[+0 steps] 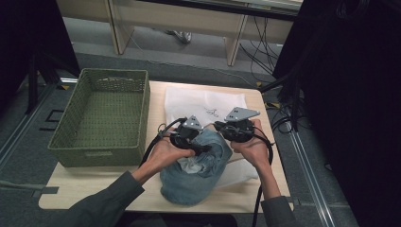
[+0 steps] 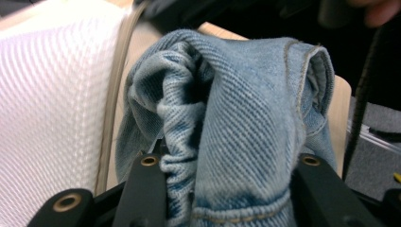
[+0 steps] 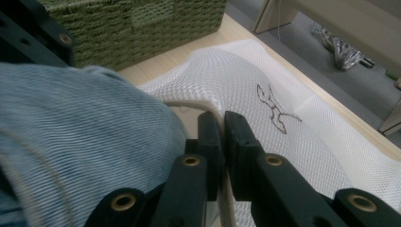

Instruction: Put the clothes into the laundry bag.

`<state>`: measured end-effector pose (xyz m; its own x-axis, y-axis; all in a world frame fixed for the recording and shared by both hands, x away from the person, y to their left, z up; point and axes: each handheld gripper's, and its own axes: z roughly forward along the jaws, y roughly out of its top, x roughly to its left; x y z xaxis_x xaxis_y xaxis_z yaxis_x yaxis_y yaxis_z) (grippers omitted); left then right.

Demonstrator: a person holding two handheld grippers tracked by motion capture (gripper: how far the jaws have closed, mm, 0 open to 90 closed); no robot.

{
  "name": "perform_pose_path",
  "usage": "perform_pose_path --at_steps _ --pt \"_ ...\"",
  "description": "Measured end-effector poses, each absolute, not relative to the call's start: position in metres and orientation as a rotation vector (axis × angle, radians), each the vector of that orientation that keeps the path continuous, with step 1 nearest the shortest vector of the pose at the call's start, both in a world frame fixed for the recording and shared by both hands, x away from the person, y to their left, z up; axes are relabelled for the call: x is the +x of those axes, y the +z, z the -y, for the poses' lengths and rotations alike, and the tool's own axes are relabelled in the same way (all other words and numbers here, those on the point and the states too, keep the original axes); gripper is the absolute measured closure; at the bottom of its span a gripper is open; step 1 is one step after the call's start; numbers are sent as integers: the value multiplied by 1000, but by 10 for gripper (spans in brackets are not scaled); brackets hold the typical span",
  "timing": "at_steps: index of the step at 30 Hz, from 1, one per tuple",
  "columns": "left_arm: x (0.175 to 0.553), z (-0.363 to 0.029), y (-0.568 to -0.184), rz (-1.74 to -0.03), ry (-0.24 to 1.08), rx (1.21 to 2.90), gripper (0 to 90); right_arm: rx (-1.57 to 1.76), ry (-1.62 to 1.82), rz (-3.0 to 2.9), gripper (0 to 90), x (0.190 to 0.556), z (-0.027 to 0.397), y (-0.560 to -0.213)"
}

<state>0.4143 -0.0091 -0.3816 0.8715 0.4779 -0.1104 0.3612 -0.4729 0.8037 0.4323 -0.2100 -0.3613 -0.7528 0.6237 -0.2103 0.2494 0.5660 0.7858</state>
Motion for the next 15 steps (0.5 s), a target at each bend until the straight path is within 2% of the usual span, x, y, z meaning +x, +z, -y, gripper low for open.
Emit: perform_pose_path --at_steps 3,8,11,15 --pt "425 13 -391 -652 173 2093 617 694 1064 -2328 863 432 210 -360" --pt "451 22 -439 -822 198 2092 583 698 1024 -2354 864 432 208 -365" --pt "455 25 -448 -884 204 2061 481 710 1006 -2372 863 433 206 -372" --pt "451 21 -439 -881 179 2066 314 703 991 -2400 863 435 208 -378"
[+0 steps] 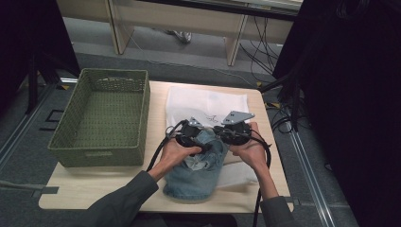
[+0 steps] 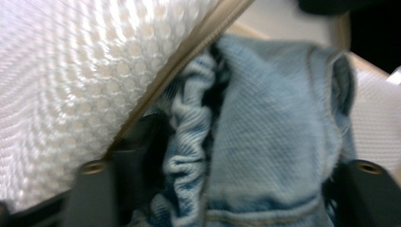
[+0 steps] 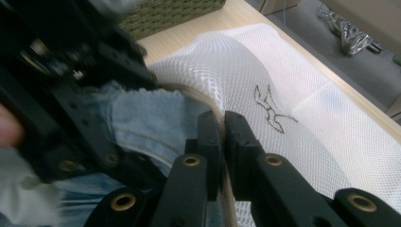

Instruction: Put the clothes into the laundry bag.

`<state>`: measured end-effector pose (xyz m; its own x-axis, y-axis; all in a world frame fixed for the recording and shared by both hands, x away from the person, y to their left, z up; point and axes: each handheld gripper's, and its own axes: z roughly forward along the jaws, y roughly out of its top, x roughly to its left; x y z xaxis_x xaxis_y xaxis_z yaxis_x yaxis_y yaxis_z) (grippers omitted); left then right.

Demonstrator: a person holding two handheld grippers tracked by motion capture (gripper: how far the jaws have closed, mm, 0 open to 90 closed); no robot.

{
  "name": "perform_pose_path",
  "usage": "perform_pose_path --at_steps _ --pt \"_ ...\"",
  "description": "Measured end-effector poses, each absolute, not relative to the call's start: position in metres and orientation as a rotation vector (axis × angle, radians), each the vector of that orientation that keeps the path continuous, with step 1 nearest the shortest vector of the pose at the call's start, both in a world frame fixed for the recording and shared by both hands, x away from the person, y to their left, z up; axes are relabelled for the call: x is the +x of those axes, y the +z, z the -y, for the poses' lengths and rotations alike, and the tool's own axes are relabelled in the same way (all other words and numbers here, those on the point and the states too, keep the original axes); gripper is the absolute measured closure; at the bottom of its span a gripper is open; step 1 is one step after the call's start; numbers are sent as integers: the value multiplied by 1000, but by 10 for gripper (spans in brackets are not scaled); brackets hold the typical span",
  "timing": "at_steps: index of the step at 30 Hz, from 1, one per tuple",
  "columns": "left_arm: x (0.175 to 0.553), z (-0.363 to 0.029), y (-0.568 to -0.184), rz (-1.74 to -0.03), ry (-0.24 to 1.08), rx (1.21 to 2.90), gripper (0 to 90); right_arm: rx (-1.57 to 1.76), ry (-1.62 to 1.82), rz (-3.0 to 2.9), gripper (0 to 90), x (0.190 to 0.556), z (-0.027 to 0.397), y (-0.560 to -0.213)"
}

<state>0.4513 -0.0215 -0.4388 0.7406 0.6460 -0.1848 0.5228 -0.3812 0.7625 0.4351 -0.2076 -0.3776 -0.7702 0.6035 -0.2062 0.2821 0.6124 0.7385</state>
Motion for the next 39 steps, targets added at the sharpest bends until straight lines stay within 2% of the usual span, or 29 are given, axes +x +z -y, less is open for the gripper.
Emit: perform_pose_path --at_steps 4,10,15,16,18,20,21,25,27,28,33,36,39 --pt "442 14 -424 -865 124 2053 208 741 974 -2393 861 434 210 -380" --pt "417 -9 -402 -748 193 2141 166 729 978 -2394 859 435 209 -382" --pt "410 -16 -414 -706 220 2239 151 728 984 -2393 858 435 209 -381" --pt "412 -14 -418 -690 198 2249 200 730 983 -2403 859 434 208 -382" --pt "418 -7 -427 -661 186 2268 444 725 980 -2398 860 433 207 -381" --pt "425 3 -432 -681 253 2261 611 711 984 -2412 860 432 205 -380" --pt "425 3 -432 -681 253 2261 642 711 984 -2412 860 432 205 -380" --pt "457 20 -423 -807 306 2139 659 697 982 -2415 862 429 200 -375" --pt "465 23 -428 -857 288 2118 636 701 955 -2406 863 430 200 -376" --pt "465 24 -431 -861 256 2131 595 718 929 -2403 862 430 200 -379" --pt "442 6 -426 -808 193 2141 316 762 949 -2429 862 434 207 -391" --pt "426 -17 -413 -789 218 2146 235 755 947 -2413 860 432 208 -389" --pt "413 -41 -408 -810 218 2140 207 745 950 -2425 858 432 208 -389"
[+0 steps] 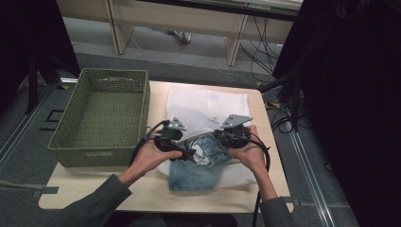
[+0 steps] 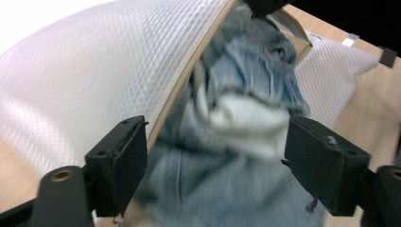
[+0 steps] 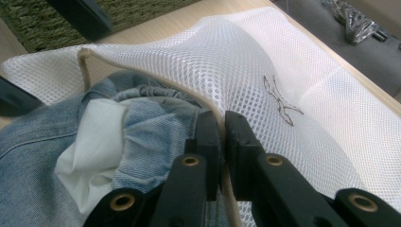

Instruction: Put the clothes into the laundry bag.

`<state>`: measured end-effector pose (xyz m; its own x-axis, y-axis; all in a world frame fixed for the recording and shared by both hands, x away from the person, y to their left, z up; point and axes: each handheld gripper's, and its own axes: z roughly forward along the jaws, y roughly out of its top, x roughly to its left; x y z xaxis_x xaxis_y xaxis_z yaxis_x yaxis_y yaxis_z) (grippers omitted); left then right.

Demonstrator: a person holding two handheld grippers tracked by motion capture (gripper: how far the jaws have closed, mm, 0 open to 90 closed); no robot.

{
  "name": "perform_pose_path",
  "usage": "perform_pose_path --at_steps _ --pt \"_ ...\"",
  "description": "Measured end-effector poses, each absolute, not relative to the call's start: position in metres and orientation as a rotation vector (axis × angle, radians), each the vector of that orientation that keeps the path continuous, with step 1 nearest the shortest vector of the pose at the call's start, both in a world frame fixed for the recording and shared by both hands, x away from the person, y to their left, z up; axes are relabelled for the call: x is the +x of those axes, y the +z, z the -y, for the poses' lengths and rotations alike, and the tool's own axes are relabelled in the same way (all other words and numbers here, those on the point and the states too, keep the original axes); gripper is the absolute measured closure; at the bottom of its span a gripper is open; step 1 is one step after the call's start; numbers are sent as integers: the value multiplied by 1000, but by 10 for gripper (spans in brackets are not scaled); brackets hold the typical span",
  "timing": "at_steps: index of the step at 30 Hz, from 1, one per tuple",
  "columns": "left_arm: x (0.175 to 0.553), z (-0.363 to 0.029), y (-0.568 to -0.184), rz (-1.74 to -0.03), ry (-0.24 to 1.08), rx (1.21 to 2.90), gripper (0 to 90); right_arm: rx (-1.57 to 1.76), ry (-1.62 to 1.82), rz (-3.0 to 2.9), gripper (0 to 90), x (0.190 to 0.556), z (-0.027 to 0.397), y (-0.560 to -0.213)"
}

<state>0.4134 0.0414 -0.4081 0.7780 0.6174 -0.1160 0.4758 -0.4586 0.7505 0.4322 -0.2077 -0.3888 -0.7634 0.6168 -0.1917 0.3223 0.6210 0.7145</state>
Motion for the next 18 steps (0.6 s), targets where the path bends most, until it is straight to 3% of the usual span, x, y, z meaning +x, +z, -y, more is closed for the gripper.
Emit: perform_pose_path --at_steps 3,7,14,15,16,17,18 --pt "400 -50 -421 -811 208 2202 202 765 949 -2426 858 432 208 -389" --pt "378 -44 -444 -782 56 2182 176 749 952 -2430 856 432 208 -389" --pt "366 -17 -476 -703 44 2293 146 756 949 -2436 853 432 207 -390" --pt "372 -7 -485 -641 78 2367 148 758 950 -2434 853 431 206 -389" --pt "374 -2 -488 -658 90 2369 163 758 951 -2437 854 431 206 -389" --pt "378 2 -491 -638 112 2397 236 763 949 -2432 854 431 206 -389" --pt "381 7 -494 -630 168 2396 402 760 945 -2431 855 430 205 -389"
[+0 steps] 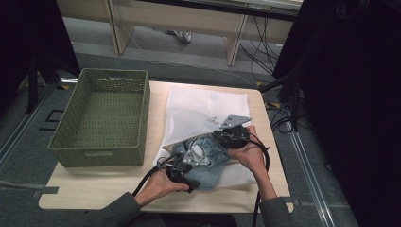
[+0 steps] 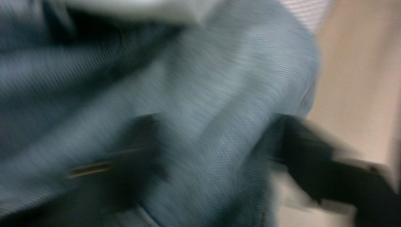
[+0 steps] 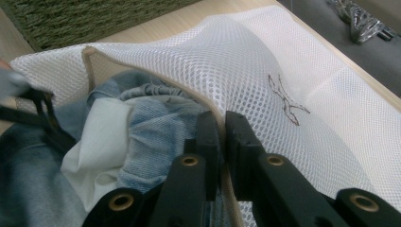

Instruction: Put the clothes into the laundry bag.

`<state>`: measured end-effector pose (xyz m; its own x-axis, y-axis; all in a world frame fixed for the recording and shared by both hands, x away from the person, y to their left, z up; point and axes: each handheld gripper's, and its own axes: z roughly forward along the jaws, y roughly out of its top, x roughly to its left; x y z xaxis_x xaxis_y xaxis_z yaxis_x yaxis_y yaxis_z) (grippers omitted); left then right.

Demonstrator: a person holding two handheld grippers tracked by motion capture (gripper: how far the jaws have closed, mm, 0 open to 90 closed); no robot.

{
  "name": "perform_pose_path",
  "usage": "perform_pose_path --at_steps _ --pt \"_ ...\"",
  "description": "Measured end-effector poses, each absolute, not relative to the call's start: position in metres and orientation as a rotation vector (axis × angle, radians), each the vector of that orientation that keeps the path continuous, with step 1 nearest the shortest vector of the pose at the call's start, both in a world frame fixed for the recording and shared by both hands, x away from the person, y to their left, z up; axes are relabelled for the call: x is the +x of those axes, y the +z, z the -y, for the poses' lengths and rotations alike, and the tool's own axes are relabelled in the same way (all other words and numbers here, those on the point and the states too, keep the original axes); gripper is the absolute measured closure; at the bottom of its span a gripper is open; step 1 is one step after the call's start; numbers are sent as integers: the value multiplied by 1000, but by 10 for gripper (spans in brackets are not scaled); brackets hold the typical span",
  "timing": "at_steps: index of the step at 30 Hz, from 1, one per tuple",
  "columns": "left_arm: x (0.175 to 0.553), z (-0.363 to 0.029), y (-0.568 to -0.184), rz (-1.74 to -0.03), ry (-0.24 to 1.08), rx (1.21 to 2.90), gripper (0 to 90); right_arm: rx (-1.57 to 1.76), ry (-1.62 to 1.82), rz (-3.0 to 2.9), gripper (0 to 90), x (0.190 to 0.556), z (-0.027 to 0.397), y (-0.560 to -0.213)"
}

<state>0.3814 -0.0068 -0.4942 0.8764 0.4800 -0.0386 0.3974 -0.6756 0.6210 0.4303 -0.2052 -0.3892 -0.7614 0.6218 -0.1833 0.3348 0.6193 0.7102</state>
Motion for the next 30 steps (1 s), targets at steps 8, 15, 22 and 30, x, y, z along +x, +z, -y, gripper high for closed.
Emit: perform_pose_path --at_steps 8,15,22,30 --pt "408 24 -483 -676 230 2316 856 728 962 -2424 863 428 203 -383" --pt "448 28 -475 -872 298 2104 861 746 970 -2411 867 428 204 -379" --pt "463 31 -485 -909 364 2091 807 759 943 -2425 868 430 205 -386" --pt "427 -6 -465 -844 279 2162 332 758 942 -2441 865 431 208 -395"
